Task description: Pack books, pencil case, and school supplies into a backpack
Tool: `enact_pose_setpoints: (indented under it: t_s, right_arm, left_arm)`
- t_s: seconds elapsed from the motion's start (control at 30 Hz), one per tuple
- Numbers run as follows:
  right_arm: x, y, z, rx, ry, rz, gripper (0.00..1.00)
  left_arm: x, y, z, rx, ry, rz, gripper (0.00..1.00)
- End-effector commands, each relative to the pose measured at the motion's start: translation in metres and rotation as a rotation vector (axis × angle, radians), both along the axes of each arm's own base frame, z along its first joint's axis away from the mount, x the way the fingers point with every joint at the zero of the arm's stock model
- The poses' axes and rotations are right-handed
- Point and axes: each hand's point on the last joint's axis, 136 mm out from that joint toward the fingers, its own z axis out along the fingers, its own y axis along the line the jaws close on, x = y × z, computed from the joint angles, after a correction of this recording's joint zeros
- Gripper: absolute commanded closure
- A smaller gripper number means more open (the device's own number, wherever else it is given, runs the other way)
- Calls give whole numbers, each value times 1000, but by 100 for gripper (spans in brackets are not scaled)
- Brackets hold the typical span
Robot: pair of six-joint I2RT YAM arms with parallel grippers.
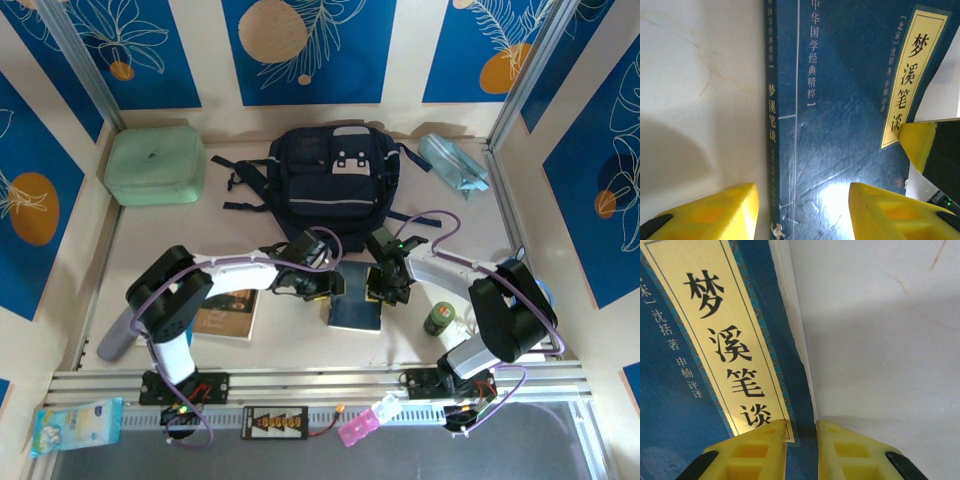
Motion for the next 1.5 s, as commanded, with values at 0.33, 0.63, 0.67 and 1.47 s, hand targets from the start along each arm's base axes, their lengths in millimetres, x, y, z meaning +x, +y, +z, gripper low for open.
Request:
enact_pose_setpoints:
  t_s: [0.33, 0.63, 0.67, 1.47]
  right_arm:
    - [-6, -6, -21, -26, 44, -17, 80]
    - [-6, -5, -21, -18, 44, -16, 80]
    - [-6, -4, -21, -14, 42, -17, 81]
    - [-15, -5, -35, -35, 47, -26, 85]
  left_arm:
    - [-3, -7, -9, 15, 45, -9, 48]
    - [-6, -21, -7, -72, 70, -24, 50]
    - [-7, -24, -5, -90, 73, -27, 52]
    - [-16, -38, 44, -325, -36, -59, 66]
